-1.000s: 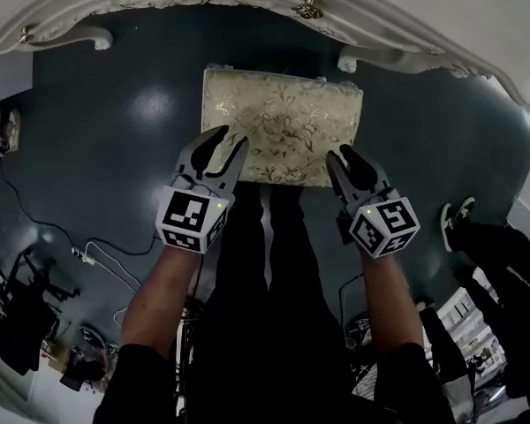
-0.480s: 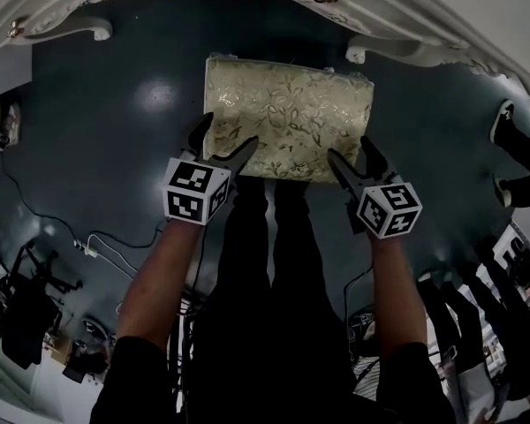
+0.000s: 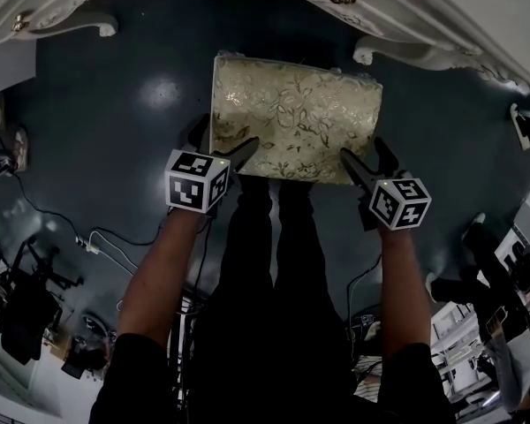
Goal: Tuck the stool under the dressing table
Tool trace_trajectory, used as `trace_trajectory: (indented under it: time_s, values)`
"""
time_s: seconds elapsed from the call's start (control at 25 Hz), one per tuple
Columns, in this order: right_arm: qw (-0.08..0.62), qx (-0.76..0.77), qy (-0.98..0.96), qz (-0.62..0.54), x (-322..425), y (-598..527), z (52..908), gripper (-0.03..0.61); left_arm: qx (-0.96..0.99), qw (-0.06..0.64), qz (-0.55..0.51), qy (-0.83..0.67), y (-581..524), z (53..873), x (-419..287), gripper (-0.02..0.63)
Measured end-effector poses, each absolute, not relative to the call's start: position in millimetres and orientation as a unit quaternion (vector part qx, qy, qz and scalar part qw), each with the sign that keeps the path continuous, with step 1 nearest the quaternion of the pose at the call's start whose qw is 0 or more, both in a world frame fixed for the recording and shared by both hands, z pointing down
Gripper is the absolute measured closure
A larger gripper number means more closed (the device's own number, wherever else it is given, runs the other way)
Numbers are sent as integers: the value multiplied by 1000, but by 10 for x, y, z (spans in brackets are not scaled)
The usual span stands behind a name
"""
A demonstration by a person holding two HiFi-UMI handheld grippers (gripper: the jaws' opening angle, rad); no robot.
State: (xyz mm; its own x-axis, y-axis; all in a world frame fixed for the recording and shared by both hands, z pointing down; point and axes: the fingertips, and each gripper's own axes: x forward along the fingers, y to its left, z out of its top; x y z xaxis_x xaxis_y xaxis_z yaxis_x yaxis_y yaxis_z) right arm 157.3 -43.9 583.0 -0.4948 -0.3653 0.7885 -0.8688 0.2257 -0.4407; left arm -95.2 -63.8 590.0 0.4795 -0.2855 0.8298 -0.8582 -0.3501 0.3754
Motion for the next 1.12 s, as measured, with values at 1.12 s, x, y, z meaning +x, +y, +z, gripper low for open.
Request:
trace_trajectory:
  time_s: [1.12]
  values:
    - [181, 310, -703, 614, 1526, -318, 6324, 160, 717, 575, 265, -291, -670, 6367, -915, 89]
